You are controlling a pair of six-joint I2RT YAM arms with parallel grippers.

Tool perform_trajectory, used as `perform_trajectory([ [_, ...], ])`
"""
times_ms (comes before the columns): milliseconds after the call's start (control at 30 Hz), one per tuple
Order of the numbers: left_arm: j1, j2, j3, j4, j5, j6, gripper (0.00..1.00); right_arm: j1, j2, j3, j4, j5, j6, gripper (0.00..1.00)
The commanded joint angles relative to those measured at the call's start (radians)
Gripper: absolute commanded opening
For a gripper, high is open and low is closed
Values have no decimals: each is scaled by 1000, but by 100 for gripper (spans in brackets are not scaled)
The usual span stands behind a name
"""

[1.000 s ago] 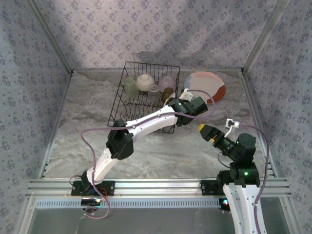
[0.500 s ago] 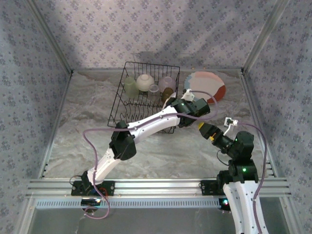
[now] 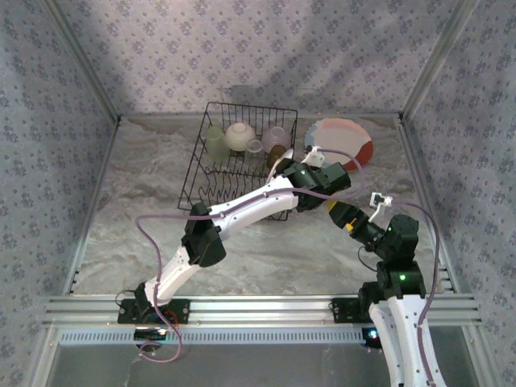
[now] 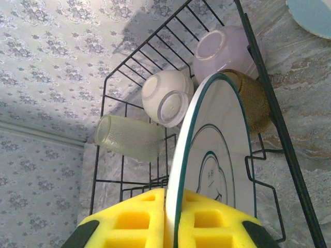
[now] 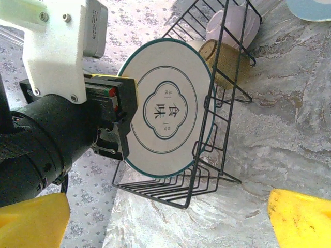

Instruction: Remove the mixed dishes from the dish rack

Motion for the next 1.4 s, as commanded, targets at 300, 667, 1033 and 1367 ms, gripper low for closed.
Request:
perform_trajectory([
  [300, -40, -127, 46, -17, -42, 27, 0, -8, 25, -13, 54, -14, 15, 100],
  [667, -39, -215, 31, -15, -28, 40, 0, -6, 46, -30, 96, -2, 25, 100],
  [1033, 71, -538, -270, 177, 345, 12, 0, 11, 75, -46, 149, -9, 40, 100],
  [1367, 413, -913, -767, 525, 1180, -145, 0, 99, 163, -34, 254, 13, 67, 100],
])
